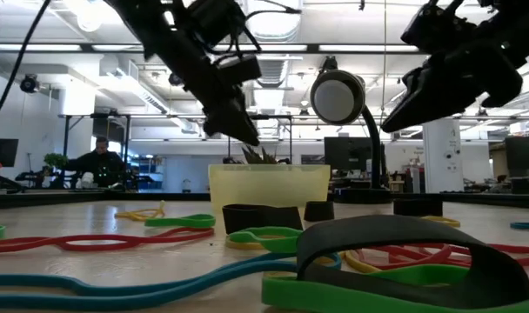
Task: Pick and place rubber bands into bin
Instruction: Put the black rubber band in the yellow bin
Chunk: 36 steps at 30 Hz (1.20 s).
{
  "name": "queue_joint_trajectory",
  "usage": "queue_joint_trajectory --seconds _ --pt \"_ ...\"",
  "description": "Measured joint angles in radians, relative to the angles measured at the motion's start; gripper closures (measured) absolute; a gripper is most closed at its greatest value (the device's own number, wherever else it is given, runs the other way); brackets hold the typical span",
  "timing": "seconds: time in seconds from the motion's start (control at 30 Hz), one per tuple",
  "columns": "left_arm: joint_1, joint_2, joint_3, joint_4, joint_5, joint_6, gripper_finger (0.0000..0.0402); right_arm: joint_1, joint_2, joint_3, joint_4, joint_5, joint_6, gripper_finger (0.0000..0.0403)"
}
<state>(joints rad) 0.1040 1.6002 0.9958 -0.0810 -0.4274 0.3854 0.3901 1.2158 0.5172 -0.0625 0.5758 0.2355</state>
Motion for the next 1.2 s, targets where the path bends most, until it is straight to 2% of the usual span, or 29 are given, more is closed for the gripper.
queue_joint_trajectory --seconds 0.2,0.3,0.57,0.8,1.0,1.2 --pt "-0.037 -0.123 -0.033 -0.231 0.004 -0.117 0.0262 0.000 0.036 -0.018 -0.012 -0.081 0.065 0.0335" --pt "-0.079 -0.209 -0.083 -0.274 0.017 -0.147 0.0262 0.000 0.082 -0.025 -0.025 -0.128 0.092 0.0335" --pt "-0.234 -0.485 -0.243 -0.263 0.036 -0.220 0.0262 0.000 0.222 -0.009 -0.039 -0.130 0.107 0.0335" --pt "-0.346 -0.692 -0.369 -0.239 0.030 -0.267 0.0262 -0.002 0.268 0.021 -0.054 -0.062 0.107 0.0335" --pt "-0.394 -0.796 -0.440 -0.239 0.028 -0.323 0.0262 -0.004 0.247 0.027 -0.082 -0.048 0.117 0.0335" --pt "-0.442 -0.825 -0.478 -0.237 0.033 -0.362 0.0262 -0.005 0.241 0.026 -0.191 -0.049 0.226 0.0335"
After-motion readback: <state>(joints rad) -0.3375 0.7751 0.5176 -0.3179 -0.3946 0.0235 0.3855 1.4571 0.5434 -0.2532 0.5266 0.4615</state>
